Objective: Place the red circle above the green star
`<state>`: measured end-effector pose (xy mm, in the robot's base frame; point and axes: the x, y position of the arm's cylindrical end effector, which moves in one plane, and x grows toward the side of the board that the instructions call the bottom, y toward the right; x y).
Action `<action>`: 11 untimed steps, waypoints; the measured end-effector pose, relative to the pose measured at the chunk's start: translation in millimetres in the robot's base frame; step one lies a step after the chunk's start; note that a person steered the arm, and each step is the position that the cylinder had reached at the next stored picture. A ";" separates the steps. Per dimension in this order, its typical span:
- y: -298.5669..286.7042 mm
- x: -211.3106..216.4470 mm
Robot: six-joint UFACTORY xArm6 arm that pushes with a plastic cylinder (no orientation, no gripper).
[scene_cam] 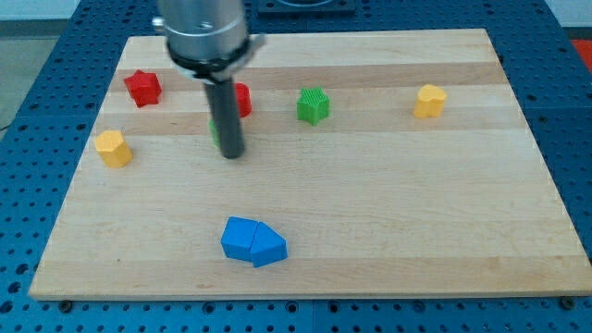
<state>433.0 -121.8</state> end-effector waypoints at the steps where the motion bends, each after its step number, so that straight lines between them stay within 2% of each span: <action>1: -32.1 15.0; 2: -78.9 10.9; 3: -111.0 -17.9; 4: -111.2 -60.9; 6: -28.3 -67.0; 8: 73.4 -96.5; 9: 106.0 -101.2; 11: 45.8 -97.2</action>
